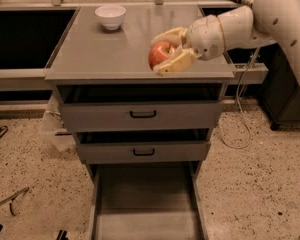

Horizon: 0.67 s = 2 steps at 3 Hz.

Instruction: Pick apple from bottom drawer and place on counter

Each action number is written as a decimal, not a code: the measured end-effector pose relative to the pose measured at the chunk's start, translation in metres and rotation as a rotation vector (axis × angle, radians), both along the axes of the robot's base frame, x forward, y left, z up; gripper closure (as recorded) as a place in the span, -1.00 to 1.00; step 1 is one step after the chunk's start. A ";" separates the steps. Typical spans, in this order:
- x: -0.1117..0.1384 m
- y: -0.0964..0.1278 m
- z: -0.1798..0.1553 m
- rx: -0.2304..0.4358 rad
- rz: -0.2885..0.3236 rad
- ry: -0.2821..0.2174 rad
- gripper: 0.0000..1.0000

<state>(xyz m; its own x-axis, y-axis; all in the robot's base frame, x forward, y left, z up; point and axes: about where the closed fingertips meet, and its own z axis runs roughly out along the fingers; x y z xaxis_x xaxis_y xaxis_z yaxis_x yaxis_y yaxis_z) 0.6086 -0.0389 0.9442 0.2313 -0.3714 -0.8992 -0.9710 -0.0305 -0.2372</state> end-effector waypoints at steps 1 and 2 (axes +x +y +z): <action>0.009 -0.001 0.041 0.026 0.015 -0.045 1.00; 0.050 0.020 0.053 0.063 0.017 -0.132 1.00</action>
Offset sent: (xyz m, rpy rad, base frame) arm 0.1768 0.1003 0.0526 0.1703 -0.3862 0.0273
